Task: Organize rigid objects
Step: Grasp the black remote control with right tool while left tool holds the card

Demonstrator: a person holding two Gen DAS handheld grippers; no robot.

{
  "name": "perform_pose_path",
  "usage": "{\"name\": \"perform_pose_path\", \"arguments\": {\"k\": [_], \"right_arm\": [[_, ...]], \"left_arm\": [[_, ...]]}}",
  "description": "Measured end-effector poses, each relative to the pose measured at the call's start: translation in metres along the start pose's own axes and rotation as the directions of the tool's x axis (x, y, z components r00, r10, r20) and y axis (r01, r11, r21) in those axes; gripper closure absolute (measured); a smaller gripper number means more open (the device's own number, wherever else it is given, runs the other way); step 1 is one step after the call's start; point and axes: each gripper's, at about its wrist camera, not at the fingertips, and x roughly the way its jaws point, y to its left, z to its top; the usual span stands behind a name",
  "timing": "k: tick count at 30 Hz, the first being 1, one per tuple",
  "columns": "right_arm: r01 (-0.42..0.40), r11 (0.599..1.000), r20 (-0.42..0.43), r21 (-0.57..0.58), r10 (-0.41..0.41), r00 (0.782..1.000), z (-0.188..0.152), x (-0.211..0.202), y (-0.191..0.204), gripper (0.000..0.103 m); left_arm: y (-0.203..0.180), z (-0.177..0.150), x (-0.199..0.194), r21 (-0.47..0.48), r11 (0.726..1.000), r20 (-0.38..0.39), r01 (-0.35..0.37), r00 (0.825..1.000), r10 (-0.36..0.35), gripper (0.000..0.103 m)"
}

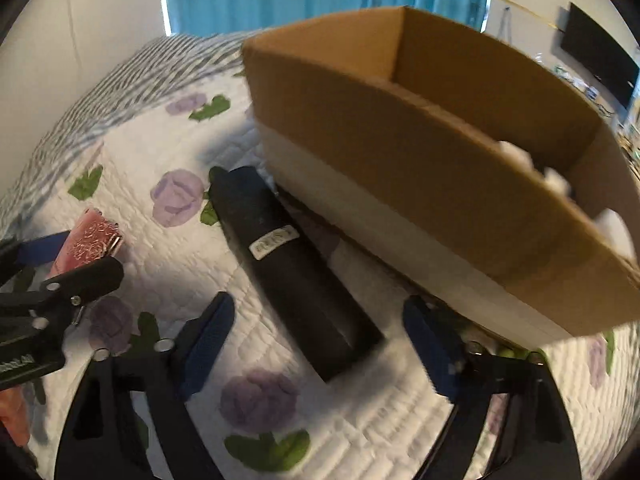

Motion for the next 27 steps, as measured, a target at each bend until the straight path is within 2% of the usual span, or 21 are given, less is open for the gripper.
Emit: {"name": "perform_pose_path", "arguments": {"k": [2,6,8,12,15,19,22,27], "right_arm": [[-0.009,1.000,-0.008,-0.002,0.009,1.000,0.004,0.007,0.003,0.026],[0.010,0.998,-0.034,-0.068,-0.012,0.999,0.015,0.025,0.018,0.027],[0.024,0.996,-0.056,-0.082,-0.029,0.998,0.019,0.032,0.021,0.039],[0.021,0.999,-0.045,-0.050,-0.023,0.999,0.016,0.026,0.022,0.053],[0.012,1.000,-0.029,-0.006,-0.012,1.000,0.002,0.010,0.022,0.061],[-0.004,0.998,-0.054,0.067,0.008,0.999,-0.023,-0.004,0.022,0.084],[-0.026,0.989,-0.068,0.148,0.037,0.997,-0.045,-0.016,0.013,0.084],[-0.047,0.973,-0.042,0.225,0.058,0.997,-0.078,-0.042,0.005,0.085]], "left_arm": [[0.003,-0.003,0.005,-0.018,1.000,-0.020,-0.005,1.000,0.005,0.029],[-0.003,-0.012,0.009,0.052,0.998,-0.012,-0.037,0.999,0.038,0.029],[-0.004,-0.012,0.010,0.061,0.998,-0.011,-0.035,0.999,0.036,0.029],[-0.003,-0.012,0.010,0.064,0.998,-0.011,-0.024,1.000,0.025,0.029],[-0.004,-0.012,0.008,0.061,0.998,-0.002,-0.029,1.000,0.029,0.029],[-0.006,-0.014,0.006,0.056,0.998,-0.010,-0.018,1.000,0.019,0.029],[-0.009,-0.017,0.003,0.056,0.998,-0.018,-0.005,1.000,0.006,0.029],[-0.019,-0.021,-0.003,0.053,0.998,-0.021,0.021,1.000,-0.020,0.029]]}}
